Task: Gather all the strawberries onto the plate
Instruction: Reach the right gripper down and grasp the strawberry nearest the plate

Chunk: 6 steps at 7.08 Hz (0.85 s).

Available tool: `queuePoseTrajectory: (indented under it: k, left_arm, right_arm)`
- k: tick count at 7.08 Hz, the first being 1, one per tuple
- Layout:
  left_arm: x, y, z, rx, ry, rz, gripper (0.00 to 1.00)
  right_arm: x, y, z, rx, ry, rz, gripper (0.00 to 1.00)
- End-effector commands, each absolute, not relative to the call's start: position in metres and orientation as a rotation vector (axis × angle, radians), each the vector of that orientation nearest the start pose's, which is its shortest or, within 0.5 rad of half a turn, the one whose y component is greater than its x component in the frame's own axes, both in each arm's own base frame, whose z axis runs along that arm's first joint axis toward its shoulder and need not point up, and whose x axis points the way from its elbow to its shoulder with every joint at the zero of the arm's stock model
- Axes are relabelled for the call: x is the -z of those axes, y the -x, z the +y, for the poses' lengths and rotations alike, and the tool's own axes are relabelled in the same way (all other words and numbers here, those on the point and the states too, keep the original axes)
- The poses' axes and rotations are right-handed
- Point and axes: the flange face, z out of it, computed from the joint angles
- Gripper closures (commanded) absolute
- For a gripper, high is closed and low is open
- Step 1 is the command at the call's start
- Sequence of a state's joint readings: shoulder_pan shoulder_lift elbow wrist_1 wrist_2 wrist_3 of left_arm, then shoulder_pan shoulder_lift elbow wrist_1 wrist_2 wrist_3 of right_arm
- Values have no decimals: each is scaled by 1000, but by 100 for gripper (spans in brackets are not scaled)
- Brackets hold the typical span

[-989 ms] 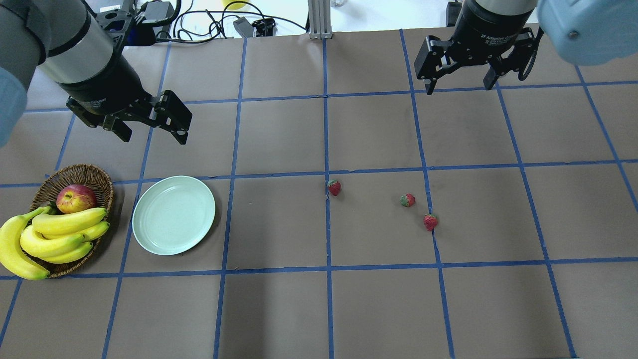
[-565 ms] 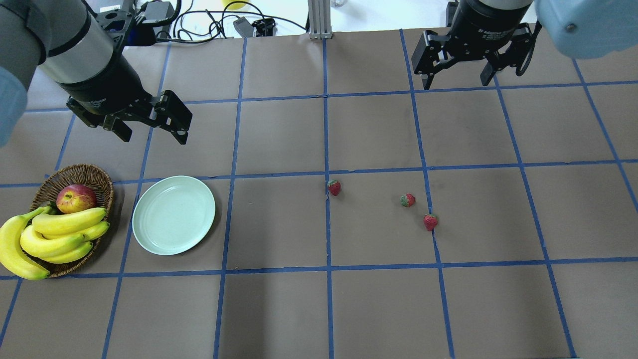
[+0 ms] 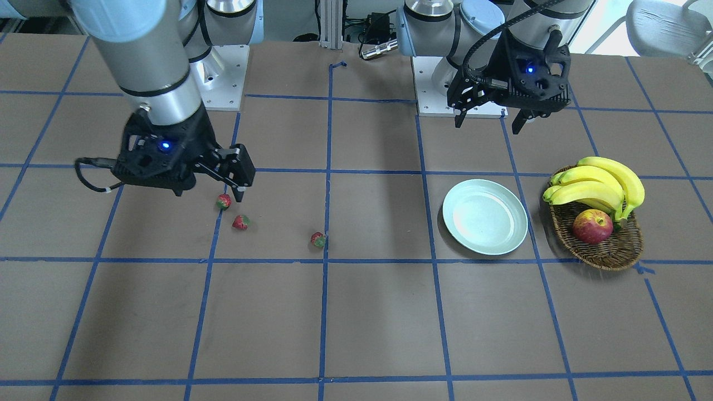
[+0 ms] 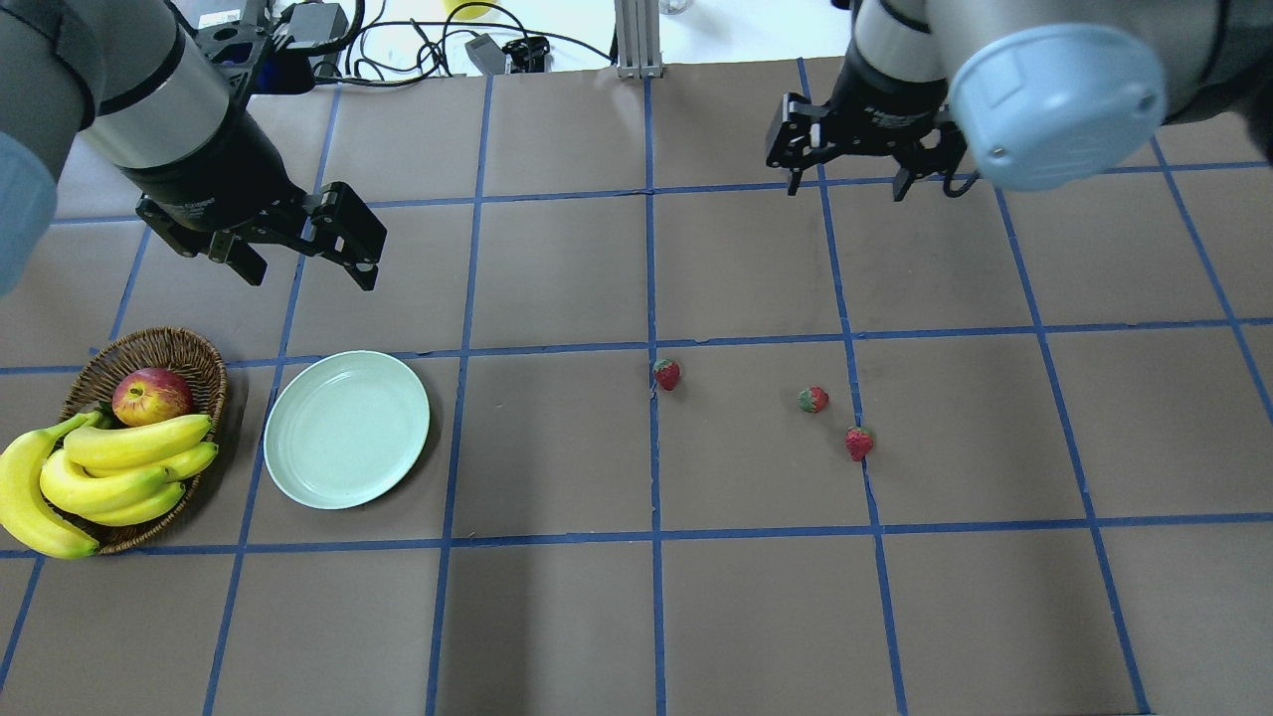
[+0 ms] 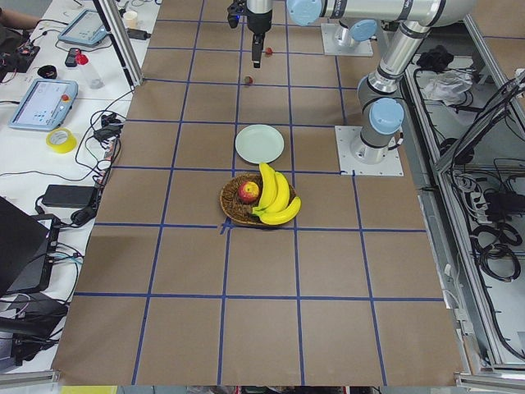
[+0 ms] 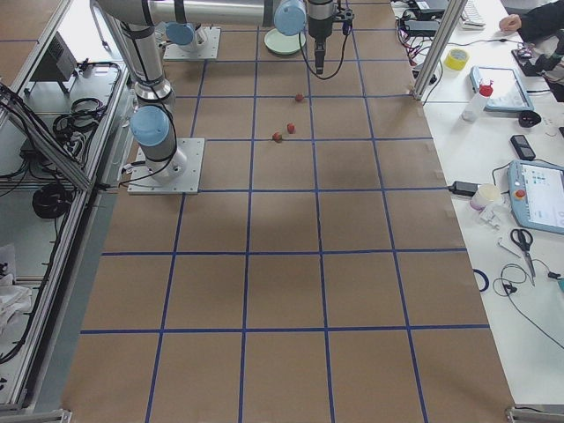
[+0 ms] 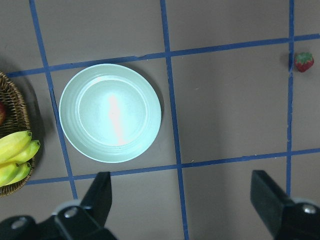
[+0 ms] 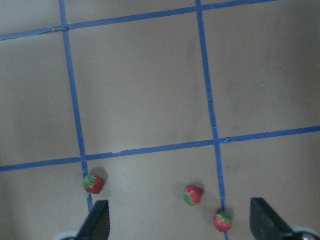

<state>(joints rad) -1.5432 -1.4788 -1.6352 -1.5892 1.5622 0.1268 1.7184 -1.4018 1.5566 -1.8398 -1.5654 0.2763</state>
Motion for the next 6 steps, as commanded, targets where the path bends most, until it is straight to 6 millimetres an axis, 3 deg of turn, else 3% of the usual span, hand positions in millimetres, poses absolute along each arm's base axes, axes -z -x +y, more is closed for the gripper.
queuePoseTrajectory:
  k: [1, 2, 3, 6]
  left_arm:
    - [-498, 122, -457, 16, -157, 3146, 0]
    - [-497, 122, -458, 13, -157, 3146, 0]
    - [-497, 122, -457, 13, -159, 3146, 0]
    - [-492, 122, -455, -4, -159, 3147, 0]
  right_arm:
    - [-354, -287, -557, 120, -378, 3078, 0]
    - [-327, -312, -557, 137, -434, 3059, 0]
    - [-285, -335, -550, 128, -434, 3058, 0]
    - [-194, -337, -520, 54, -396, 3066, 0]
